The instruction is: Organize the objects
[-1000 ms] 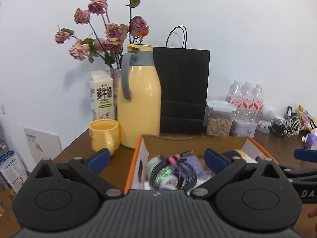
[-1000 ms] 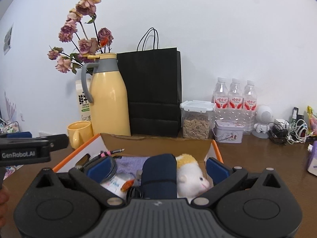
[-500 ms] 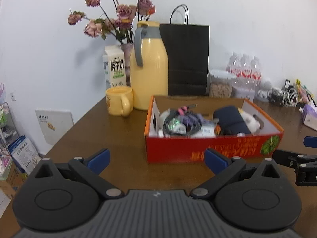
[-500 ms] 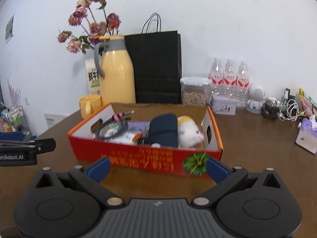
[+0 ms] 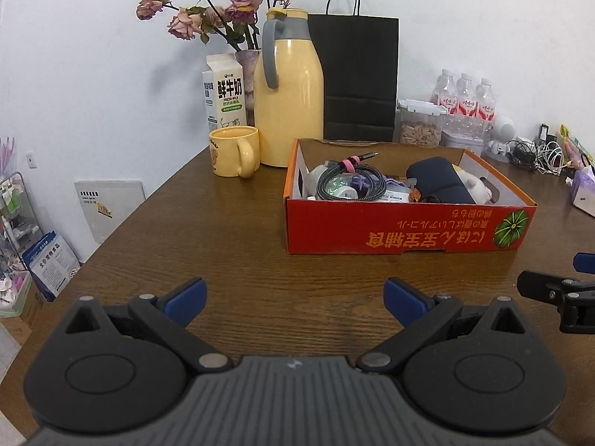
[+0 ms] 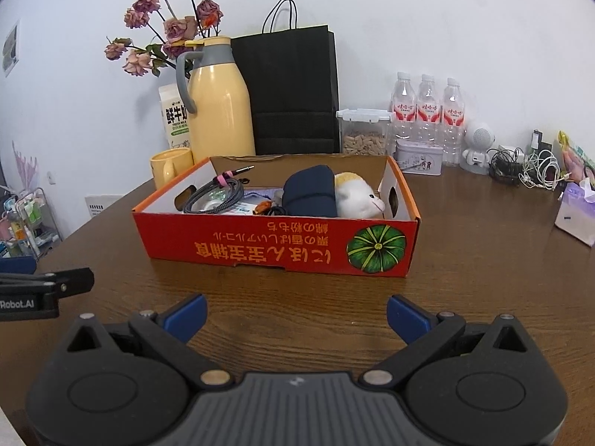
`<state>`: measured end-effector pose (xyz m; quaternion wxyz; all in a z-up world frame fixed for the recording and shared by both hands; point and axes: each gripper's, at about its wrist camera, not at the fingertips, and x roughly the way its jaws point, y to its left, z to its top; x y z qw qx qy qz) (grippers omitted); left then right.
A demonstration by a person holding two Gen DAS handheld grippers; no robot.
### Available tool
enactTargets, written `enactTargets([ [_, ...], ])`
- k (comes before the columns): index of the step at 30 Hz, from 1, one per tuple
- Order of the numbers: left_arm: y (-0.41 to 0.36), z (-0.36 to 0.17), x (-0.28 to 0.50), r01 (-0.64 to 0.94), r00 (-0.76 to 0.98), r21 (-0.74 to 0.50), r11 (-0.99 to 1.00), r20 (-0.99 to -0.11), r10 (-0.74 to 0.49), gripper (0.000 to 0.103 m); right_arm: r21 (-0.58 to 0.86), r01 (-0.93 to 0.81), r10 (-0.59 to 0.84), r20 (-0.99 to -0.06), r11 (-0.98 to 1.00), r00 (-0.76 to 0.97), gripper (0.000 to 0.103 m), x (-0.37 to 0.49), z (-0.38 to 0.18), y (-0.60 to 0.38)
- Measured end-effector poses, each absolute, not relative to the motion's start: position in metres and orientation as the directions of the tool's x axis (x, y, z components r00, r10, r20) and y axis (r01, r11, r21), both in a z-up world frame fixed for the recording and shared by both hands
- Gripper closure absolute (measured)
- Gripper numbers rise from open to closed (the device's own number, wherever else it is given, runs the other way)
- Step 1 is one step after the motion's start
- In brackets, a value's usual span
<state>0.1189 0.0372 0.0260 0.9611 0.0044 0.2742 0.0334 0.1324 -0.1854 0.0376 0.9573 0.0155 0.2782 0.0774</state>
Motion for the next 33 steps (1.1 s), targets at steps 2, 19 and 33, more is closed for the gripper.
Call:
enactTargets([
  [2,0.0368,0.0259,0.1188,-0.06,0.847,0.027,0.998,-0.528,0.065,0.0,0.074,-0.139,0.157,-0.531,0.988,0.833,0.0,0.1327,0.0378,-0.1854],
  [19,0.0344,0.0253,0.117,-0.05,0.847,0.028,0.998,-0.529,0.057,0.0,0.074,-0.14,0.157,-0.53,0.987,0.833,0.0,0.1319,0.0377,-0.1847],
  [33,0.0333,0.0257,0.1171,-0.049,0.847,0.029,0.998,-0.529,0.057,0.0,0.074,-0.14,0.158,-0.529,0.987,0.834,0.0,0.1318,0.0378,-0.185],
])
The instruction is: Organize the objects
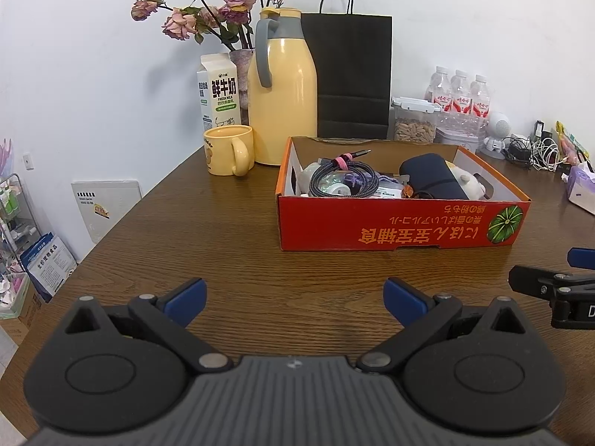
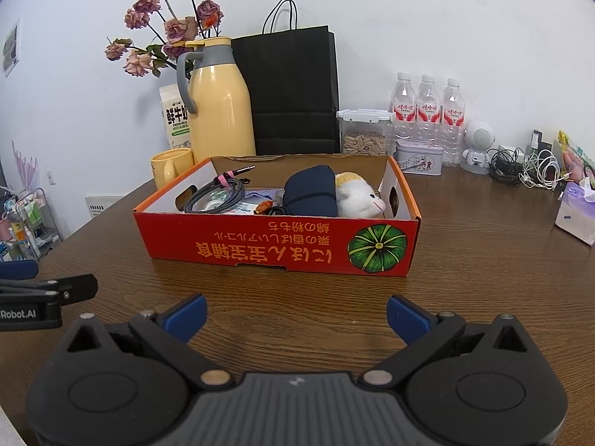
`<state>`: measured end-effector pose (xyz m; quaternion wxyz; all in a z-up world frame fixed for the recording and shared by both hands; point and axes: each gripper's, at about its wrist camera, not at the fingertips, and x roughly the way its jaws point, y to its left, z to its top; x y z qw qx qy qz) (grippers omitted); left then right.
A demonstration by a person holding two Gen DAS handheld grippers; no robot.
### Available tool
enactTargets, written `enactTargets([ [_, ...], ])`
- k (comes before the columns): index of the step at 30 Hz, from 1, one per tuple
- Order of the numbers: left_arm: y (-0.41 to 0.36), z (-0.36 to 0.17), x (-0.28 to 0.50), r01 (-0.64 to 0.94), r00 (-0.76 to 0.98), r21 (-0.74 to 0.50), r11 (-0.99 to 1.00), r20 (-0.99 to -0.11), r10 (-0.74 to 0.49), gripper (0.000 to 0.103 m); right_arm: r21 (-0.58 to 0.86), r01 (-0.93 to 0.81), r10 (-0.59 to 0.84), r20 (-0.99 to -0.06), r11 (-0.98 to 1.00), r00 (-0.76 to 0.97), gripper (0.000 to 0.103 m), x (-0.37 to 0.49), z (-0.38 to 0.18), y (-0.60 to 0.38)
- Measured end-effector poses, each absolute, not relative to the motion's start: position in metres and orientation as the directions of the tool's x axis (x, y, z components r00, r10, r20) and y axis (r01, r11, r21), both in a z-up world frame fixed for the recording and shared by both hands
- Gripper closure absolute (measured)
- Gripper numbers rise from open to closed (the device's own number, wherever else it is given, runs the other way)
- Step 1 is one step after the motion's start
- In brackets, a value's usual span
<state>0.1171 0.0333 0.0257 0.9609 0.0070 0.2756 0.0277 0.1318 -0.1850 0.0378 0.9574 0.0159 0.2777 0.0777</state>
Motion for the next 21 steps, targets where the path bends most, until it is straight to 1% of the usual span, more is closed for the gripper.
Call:
enactTargets([
  [21,0.0297,0.0261,0.1142,-0.039,0.847,0.034,0.999,-0.53,0.051,0.0,0.074,-0.14,0.157,-0.529,0.987,0.834,0.0,0.1318,0.0371,-0.1846],
])
